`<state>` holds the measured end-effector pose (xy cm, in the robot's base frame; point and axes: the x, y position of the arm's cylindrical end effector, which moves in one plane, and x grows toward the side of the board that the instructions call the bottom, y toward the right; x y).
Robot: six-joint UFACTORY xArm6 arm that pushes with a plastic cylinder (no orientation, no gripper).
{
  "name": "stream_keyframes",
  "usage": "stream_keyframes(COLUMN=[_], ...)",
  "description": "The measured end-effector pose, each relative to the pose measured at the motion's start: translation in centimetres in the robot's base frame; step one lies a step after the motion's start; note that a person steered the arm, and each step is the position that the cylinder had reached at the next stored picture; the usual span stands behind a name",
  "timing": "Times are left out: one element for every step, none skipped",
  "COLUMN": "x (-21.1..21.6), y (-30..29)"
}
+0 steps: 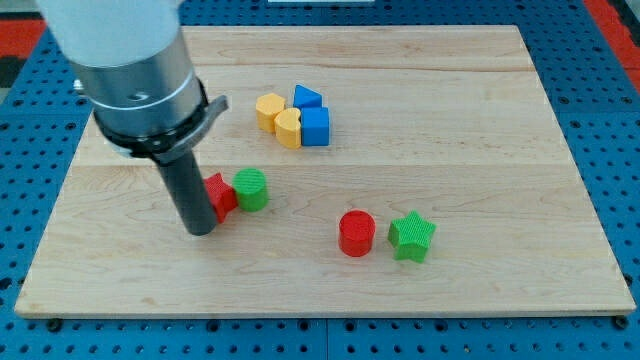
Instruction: Move red star along with green circle towards the center
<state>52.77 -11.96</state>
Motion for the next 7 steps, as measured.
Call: stream_keyframes(x=[0.0, -1.7, -3.5, -5.3, -5.1, -1.3, 0.0], y=[2.4, 3.1, 4.3, 5.3, 7.5, 7.3, 1.3])
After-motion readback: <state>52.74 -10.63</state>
